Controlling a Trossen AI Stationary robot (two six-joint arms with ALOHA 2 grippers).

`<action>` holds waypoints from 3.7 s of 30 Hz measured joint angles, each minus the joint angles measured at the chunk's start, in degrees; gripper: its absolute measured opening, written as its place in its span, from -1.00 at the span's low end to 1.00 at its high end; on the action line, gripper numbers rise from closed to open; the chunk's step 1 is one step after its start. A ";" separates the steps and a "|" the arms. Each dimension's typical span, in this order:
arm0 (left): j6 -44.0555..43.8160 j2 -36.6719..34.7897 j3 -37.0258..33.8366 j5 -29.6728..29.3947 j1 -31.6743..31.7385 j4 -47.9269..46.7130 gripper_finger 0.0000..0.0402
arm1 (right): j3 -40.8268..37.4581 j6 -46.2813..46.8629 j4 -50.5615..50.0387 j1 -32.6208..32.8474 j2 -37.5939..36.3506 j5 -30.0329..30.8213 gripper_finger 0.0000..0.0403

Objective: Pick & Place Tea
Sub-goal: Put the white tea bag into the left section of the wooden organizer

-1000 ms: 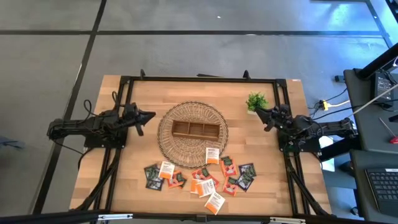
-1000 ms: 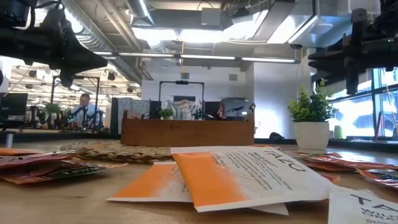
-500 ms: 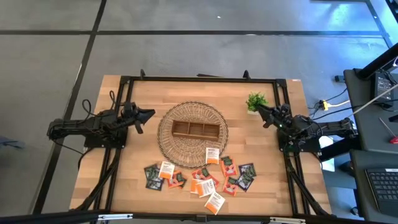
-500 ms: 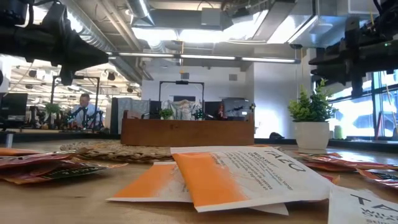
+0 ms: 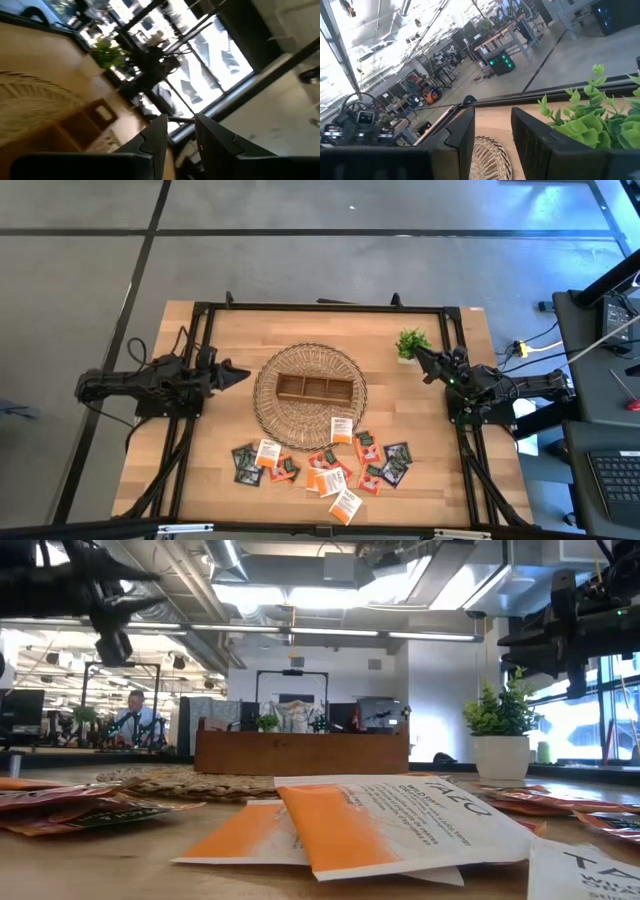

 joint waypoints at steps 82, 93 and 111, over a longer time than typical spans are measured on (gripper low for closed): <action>-80.47 84.60 41.44 -2.05 -47.22 -30.40 -0.24 | -0.02 -3.22 -0.31 0.02 0.00 -5.92 -0.36; -79.57 87.47 41.44 -1.91 -47.60 -28.86 -0.25 | 0.00 -1.64 -0.31 0.02 0.00 -5.90 -0.36; -79.85 87.47 41.44 -0.04 -48.28 -32.29 -0.23 | 0.00 -1.53 -0.31 0.02 0.00 -5.88 -0.36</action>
